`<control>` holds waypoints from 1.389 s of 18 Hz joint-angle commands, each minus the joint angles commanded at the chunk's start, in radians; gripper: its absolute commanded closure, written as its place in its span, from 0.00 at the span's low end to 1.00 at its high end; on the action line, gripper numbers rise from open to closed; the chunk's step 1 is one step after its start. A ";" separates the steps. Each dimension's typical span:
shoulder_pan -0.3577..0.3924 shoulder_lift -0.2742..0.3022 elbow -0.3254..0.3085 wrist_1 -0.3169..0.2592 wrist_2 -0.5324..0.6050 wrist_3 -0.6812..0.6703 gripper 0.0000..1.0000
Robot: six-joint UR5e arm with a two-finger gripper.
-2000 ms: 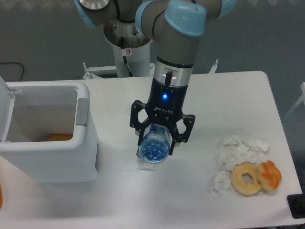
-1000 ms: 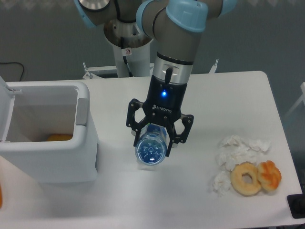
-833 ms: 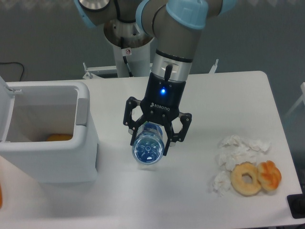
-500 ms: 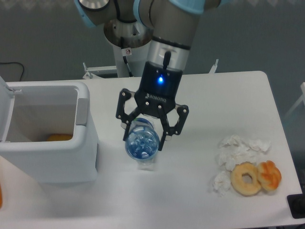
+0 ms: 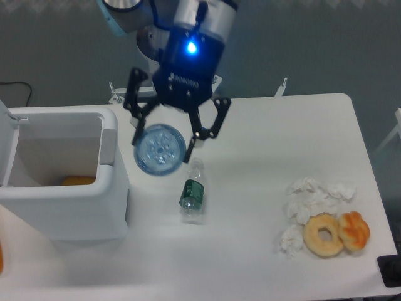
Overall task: Place the plastic bottle in the trash can
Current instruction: 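Carry the held bottle up and over toward the white trash bin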
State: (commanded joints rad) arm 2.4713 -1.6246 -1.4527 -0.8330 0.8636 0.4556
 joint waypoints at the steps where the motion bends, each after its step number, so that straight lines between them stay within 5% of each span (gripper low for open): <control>1: -0.005 0.000 0.002 0.002 -0.003 0.000 0.25; 14: -0.167 0.020 -0.037 0.037 -0.003 0.006 0.25; 25: -0.224 -0.015 -0.048 0.037 -0.003 0.005 0.25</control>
State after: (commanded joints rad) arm 2.2473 -1.6398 -1.5002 -0.7961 0.8606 0.4602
